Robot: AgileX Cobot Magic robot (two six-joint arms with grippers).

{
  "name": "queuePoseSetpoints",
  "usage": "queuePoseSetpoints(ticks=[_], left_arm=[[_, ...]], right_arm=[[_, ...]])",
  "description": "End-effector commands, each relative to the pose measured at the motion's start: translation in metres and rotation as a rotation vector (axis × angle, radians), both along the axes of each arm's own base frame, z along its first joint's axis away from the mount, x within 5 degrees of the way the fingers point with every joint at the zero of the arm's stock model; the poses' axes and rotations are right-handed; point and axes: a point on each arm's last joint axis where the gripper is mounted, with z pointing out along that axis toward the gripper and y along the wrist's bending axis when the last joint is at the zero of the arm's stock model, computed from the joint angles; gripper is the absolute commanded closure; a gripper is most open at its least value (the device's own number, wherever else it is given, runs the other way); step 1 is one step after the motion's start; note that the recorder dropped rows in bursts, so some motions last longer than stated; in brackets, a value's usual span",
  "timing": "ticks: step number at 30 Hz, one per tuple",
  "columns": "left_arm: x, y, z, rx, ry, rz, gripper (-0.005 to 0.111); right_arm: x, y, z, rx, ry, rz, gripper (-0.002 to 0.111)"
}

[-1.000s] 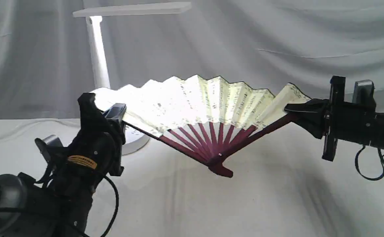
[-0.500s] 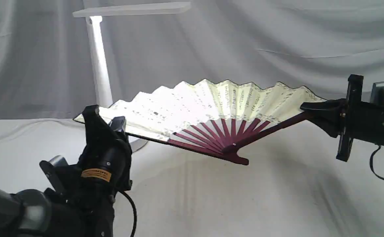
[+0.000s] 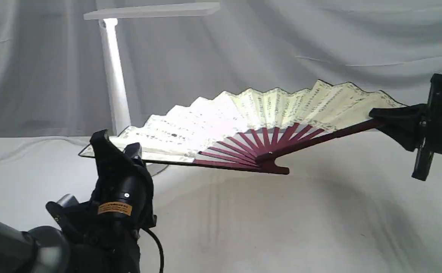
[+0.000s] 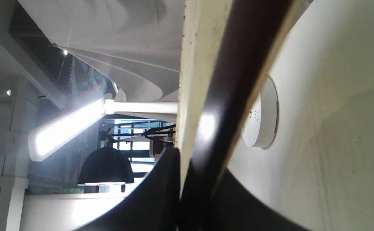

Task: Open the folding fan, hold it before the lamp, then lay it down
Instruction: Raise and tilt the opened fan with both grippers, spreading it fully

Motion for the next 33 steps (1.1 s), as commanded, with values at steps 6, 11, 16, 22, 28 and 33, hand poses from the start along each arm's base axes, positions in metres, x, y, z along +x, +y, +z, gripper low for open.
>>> queuePoseSetpoints(ticks=[6, 11, 16, 22, 28, 33], left_arm=[[0.000, 0.010, 0.013, -0.116, -0.054, 0.095, 0.107], [-0.001, 0.011, 0.016, -0.126, -0.056, 0.112, 0.107], [-0.002, 0.014, 0.023, -0.145, -0.066, 0.135, 0.107], [-0.003, 0.015, 0.032, -0.132, -0.079, 0.138, 0.107], [-0.004, 0.016, 0.043, -0.109, -0.096, 0.136, 0.107], [-0.005, 0.016, 0.051, -0.122, -0.112, 0.134, 0.107]], right_arm=[[-0.015, -0.009, -0.009, -0.041, 0.026, -0.050, 0.108], [-0.018, -0.007, 0.007, -0.053, -0.010, -0.058, 0.108], [-0.020, -0.006, 0.020, -0.069, -0.039, -0.059, 0.108], [-0.020, -0.006, 0.021, -0.064, -0.037, -0.060, 0.108], [-0.022, -0.005, 0.033, -0.079, -0.064, -0.061, 0.108], [-0.025, -0.003, 0.043, -0.089, -0.086, -0.062, 0.108]])
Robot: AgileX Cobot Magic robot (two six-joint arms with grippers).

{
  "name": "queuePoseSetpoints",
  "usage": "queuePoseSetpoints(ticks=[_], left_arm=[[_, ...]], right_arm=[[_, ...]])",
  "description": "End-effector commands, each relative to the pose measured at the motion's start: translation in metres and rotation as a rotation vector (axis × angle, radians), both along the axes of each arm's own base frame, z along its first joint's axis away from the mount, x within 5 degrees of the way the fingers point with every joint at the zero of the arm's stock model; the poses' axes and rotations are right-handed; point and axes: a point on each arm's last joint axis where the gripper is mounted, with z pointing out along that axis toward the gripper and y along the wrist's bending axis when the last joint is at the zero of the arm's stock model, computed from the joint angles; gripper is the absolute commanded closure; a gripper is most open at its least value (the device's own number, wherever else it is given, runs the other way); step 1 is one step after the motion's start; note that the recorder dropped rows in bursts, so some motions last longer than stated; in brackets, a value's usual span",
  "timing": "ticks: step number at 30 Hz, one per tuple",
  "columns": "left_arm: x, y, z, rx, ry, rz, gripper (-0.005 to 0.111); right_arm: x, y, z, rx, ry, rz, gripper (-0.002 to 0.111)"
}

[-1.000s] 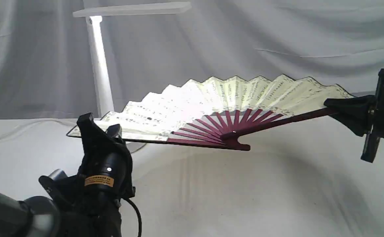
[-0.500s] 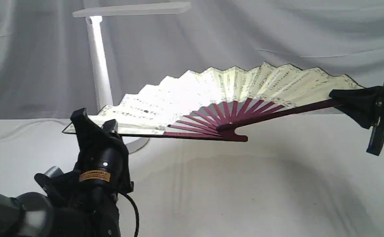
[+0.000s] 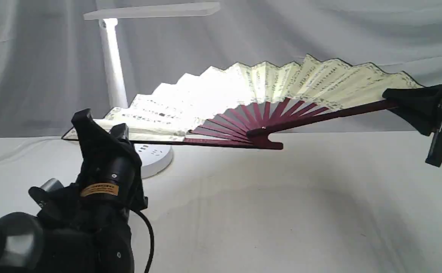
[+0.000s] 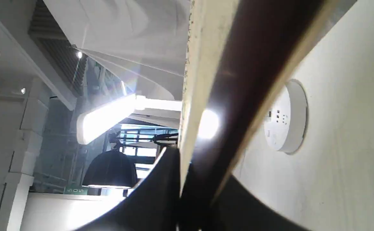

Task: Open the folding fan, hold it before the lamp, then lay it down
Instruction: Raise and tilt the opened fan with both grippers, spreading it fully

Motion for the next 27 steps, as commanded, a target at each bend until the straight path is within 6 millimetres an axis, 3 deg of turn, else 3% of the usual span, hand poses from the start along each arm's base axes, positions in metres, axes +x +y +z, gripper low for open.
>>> queuePoseSetpoints(ticks=[1, 9, 19, 27], left_arm=[[-0.002, 0.010, 0.018, -0.100, -0.073, 0.085, 0.107], [0.000, 0.021, 0.032, -0.074, -0.098, 0.111, 0.107], [0.004, 0.031, 0.032, -0.081, -0.095, 0.151, 0.107], [0.012, 0.047, 0.033, -0.063, -0.110, 0.177, 0.107]], right_arm=[[-0.003, -0.006, 0.002, -0.074, -0.006, -0.034, 0.108], [-0.002, 0.000, 0.004, -0.057, 0.004, -0.020, 0.108], [0.003, 0.012, 0.006, -0.052, 0.004, 0.015, 0.108], [0.018, 0.013, 0.032, -0.077, -0.060, 0.023, 0.108]])
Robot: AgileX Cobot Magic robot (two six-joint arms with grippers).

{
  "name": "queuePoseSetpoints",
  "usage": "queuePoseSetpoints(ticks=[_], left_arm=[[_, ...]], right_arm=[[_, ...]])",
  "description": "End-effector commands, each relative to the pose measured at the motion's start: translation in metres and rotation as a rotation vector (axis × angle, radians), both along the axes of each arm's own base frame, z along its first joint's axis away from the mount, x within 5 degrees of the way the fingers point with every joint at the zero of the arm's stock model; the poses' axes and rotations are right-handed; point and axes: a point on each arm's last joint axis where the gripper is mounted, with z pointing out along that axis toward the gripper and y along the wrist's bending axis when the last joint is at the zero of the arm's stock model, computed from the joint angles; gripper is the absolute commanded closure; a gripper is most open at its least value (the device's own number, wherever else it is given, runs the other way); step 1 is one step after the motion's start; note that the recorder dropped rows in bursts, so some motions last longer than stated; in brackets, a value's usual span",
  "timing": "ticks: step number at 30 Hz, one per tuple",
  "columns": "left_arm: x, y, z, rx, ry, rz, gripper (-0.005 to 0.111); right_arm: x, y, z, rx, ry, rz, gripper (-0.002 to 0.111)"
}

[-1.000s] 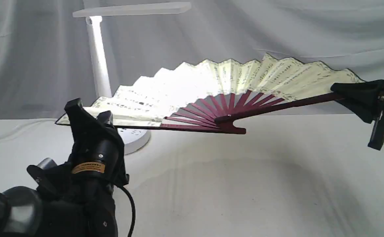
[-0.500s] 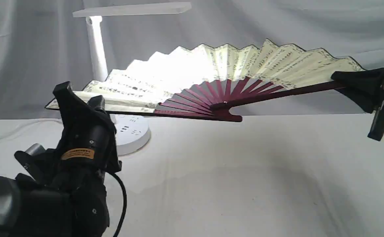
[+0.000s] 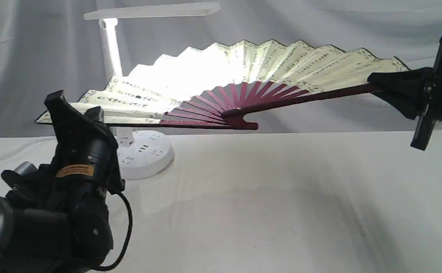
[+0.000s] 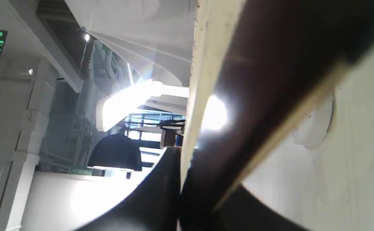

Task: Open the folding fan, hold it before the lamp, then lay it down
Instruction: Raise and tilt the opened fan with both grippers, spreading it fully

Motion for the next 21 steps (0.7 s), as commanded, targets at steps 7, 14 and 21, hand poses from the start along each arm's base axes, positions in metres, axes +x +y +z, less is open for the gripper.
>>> queuePoseSetpoints(ticks=[7, 14, 21], left_arm=[[0.003, 0.024, 0.015, -0.095, -0.086, 0.127, 0.107], [0.005, 0.030, 0.015, -0.091, -0.089, 0.139, 0.107], [0.009, 0.033, 0.022, -0.097, -0.113, 0.144, 0.107]], right_arm=[[0.012, -0.009, 0.018, -0.093, -0.035, -0.062, 0.108], [0.020, -0.004, 0.031, -0.115, -0.074, -0.055, 0.108], [0.020, -0.005, 0.030, -0.116, -0.067, -0.063, 0.108]])
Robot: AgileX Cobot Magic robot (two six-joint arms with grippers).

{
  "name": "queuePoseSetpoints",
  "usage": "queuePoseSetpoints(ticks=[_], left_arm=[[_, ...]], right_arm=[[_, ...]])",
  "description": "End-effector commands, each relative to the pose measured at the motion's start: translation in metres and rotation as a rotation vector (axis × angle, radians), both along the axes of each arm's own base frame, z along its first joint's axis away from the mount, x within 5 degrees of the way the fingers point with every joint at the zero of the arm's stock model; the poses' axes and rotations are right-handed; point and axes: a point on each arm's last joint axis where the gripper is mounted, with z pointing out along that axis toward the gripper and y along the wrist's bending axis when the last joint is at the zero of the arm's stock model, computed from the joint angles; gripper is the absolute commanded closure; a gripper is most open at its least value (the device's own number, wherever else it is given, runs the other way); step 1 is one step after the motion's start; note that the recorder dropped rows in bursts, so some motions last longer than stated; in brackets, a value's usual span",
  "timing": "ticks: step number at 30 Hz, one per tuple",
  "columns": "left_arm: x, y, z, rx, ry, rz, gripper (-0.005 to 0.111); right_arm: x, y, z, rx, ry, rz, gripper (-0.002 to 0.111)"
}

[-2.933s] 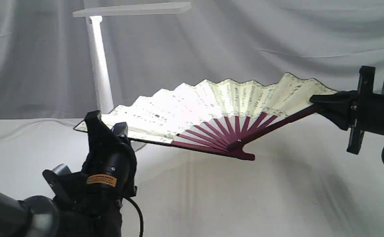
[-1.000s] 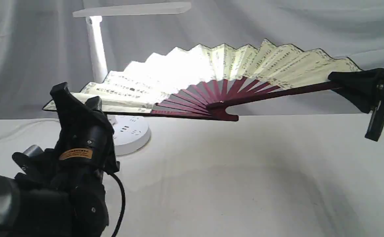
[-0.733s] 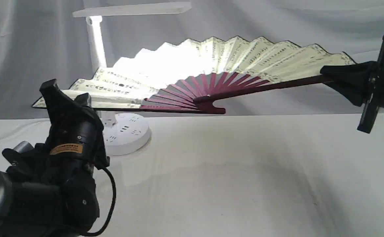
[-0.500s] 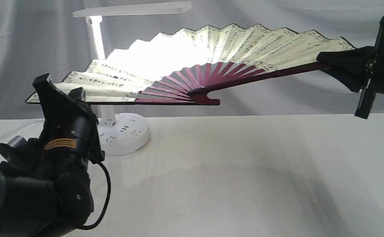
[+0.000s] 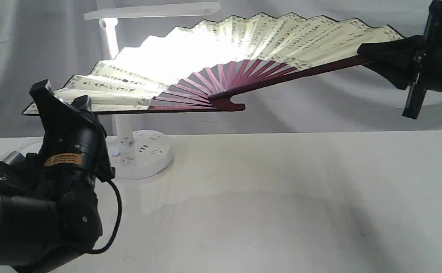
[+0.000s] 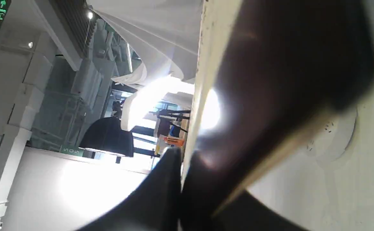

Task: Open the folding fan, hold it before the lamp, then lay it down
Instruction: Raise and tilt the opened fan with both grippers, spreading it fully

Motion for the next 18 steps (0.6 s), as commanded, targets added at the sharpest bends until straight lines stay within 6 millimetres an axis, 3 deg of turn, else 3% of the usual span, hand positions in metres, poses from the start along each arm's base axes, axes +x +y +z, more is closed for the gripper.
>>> queuePoseSetpoints(ticks=[1, 18], left_arm=[[0.000, 0.020, 0.015, -0.087, -0.079, 0.118, 0.107], [-0.009, 0.027, 0.043, -0.062, -0.094, 0.149, 0.107]], right_arm=[[0.003, -0.013, 0.000, -0.052, -0.004, -0.091, 0.108], [0.003, -0.012, 0.000, -0.039, 0.004, -0.088, 0.108]])
